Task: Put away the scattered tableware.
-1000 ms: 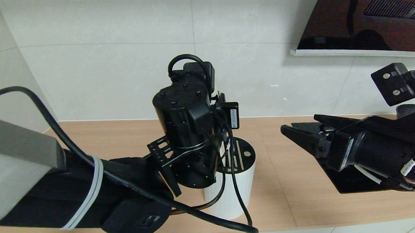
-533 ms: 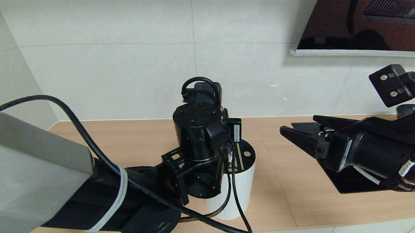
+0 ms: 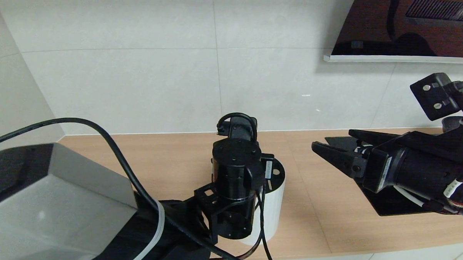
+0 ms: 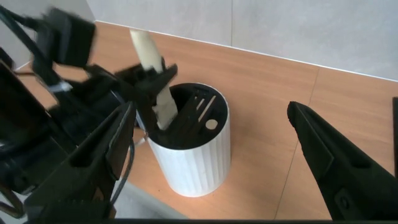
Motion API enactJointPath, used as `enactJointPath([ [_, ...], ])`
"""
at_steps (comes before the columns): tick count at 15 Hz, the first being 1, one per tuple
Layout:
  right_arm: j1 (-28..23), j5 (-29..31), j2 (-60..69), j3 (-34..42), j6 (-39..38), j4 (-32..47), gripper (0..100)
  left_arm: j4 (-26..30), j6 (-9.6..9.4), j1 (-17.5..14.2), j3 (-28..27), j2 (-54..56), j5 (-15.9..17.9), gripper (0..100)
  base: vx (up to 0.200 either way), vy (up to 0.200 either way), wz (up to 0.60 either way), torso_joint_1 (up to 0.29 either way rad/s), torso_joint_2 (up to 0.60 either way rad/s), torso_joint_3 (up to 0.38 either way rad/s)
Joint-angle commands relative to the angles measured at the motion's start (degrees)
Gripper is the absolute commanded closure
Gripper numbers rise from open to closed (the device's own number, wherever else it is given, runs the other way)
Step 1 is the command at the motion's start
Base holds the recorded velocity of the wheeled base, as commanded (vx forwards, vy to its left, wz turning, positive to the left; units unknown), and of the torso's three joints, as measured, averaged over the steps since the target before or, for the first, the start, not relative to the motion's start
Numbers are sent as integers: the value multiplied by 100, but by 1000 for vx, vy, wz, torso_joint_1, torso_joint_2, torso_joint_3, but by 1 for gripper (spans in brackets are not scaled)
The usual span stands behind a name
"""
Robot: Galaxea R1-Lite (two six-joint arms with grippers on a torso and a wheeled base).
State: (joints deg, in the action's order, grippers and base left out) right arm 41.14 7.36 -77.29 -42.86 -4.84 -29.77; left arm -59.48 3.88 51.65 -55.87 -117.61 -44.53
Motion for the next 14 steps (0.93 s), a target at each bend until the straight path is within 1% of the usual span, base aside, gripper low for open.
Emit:
enactJointPath([
  [1, -1, 2, -23, 6, 1, -3, 0, 6, -10, 20, 94, -25, -3, 100, 0, 0, 0, 0, 0, 0],
  [10, -1, 2, -23, 6, 1, -3, 0, 6, -10, 56, 120, -69, -3, 100, 0, 0, 0, 0, 0, 0],
  [11, -1, 2, -23, 6, 1, -3, 0, 6, -10, 56, 120, -69, -3, 0, 0, 0, 0, 0, 0, 0],
  [14, -1, 2, -32, 6, 1, -3, 0, 6, -10, 56, 120, -25, -12, 0, 0, 0, 0, 0, 0, 0],
])
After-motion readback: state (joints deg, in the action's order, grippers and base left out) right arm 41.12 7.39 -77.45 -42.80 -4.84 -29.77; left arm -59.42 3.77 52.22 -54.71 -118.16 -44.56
